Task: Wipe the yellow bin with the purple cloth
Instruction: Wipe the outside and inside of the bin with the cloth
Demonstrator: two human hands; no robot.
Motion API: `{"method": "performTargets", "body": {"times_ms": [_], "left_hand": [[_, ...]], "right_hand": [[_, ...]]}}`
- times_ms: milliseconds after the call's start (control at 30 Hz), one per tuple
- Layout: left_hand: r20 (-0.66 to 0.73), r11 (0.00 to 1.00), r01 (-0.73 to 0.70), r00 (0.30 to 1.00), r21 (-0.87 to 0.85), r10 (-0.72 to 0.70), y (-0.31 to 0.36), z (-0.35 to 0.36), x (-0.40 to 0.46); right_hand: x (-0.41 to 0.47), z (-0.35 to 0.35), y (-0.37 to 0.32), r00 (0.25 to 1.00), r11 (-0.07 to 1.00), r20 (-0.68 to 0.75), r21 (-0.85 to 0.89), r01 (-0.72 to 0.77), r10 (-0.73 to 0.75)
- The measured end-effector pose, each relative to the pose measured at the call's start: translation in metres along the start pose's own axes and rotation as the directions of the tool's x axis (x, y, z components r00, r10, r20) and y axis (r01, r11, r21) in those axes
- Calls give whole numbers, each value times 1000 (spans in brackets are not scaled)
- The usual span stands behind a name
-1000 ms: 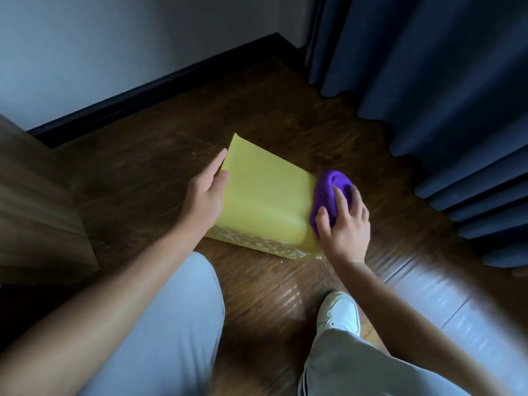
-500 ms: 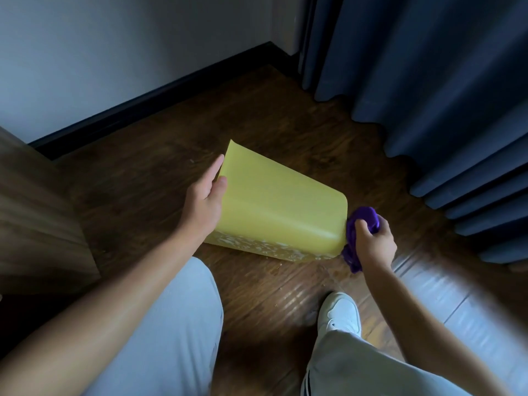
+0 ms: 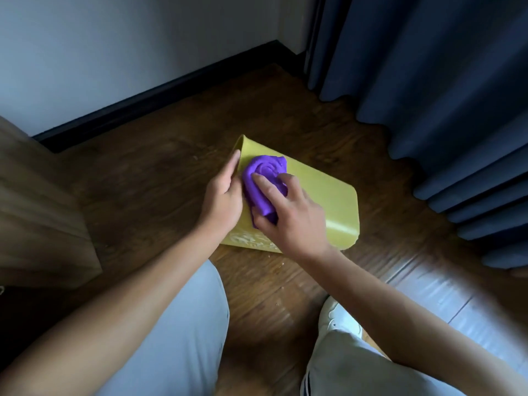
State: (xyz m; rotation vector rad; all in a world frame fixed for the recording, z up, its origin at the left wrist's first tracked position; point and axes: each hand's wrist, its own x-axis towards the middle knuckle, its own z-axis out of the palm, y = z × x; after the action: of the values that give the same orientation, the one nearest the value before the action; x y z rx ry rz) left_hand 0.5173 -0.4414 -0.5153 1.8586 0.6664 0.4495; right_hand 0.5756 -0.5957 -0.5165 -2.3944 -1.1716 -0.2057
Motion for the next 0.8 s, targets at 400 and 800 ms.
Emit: {"method": "performTargets", "body": {"times_ms": [400, 800], "left_hand": [[-47, 996, 85, 995, -35, -87, -17, -12, 10], [-64, 998, 60, 996, -27, -62, -20, -18, 12]], "right_hand": [[-71, 14, 91, 967, 959, -15, -131, -253, 253], [-120, 15, 139, 721, 711, 124, 120, -693, 682]]}}
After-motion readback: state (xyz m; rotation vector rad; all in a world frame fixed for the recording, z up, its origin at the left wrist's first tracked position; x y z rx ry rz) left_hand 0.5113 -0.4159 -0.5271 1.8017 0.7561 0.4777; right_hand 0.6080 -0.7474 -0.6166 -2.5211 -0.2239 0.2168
